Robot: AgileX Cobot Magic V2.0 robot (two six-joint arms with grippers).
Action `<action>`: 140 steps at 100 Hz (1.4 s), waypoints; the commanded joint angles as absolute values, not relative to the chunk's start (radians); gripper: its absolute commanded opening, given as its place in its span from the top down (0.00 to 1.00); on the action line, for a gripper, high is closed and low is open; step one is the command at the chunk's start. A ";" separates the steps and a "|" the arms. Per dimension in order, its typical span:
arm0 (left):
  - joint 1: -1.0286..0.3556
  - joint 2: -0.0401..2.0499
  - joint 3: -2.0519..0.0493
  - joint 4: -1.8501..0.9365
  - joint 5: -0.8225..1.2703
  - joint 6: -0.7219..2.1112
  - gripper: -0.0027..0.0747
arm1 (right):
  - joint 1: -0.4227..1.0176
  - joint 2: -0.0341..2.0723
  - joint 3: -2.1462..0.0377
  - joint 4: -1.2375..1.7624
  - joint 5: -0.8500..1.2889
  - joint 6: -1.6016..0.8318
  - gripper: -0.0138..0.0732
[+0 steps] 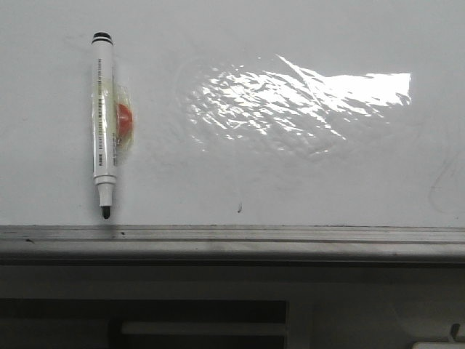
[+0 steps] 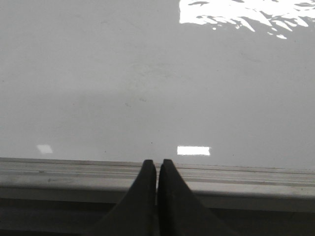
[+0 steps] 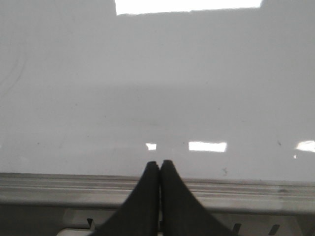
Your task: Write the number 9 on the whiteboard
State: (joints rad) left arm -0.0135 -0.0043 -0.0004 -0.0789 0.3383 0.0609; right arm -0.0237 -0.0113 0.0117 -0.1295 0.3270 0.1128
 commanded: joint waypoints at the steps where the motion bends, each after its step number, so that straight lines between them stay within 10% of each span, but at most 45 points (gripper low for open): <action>1: -0.017 -0.032 0.019 -0.080 0.294 0.053 0.99 | -0.033 -0.026 0.039 -0.132 0.318 0.109 0.91; 140: -0.017 -0.032 0.019 0.007 0.201 0.072 0.99 | -0.033 -0.026 0.039 -0.184 0.308 0.109 0.91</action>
State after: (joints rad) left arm -0.0135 -0.0043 0.0000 0.0311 0.3026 0.0752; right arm -0.0237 -0.0113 0.0117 -0.1511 0.3288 0.1128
